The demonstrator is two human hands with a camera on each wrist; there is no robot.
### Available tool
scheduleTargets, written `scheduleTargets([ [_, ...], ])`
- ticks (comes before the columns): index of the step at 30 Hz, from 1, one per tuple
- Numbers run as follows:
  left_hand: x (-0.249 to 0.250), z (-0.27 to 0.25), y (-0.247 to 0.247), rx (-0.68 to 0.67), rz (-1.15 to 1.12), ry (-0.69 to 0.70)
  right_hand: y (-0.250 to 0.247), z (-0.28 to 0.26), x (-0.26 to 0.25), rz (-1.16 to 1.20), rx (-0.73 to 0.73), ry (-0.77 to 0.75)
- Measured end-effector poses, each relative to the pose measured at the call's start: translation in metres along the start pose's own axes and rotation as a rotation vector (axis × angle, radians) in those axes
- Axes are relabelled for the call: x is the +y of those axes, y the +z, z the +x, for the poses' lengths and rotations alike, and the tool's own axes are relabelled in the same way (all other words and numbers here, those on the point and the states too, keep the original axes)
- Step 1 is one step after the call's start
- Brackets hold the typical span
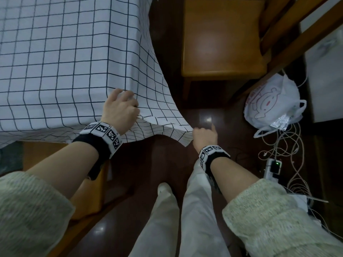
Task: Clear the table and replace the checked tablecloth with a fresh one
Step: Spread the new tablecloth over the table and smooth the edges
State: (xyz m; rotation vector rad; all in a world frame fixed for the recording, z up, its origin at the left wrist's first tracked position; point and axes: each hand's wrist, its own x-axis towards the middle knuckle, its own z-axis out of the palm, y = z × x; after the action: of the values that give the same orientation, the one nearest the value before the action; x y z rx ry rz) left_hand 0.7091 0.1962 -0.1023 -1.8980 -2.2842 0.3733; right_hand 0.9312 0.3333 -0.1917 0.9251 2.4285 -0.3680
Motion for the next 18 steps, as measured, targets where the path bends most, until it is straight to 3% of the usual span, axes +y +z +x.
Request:
scheduleTargets([
  [10, 0.001, 0.000, 0.005, 0.013, 0.030, 0.063, 0.030, -0.014, 0.043, -0.015, -0.225, 0.173],
  [14, 0.008, 0.002, 0.007, -0.041, 0.075, 0.138, 0.033, -0.012, 0.036, 0.087, -0.204, 0.175],
  [18, 0.014, 0.007, 0.005, -0.097, 0.031, 0.070, 0.036, -0.004, 0.018, 0.169, -0.088, 0.066],
])
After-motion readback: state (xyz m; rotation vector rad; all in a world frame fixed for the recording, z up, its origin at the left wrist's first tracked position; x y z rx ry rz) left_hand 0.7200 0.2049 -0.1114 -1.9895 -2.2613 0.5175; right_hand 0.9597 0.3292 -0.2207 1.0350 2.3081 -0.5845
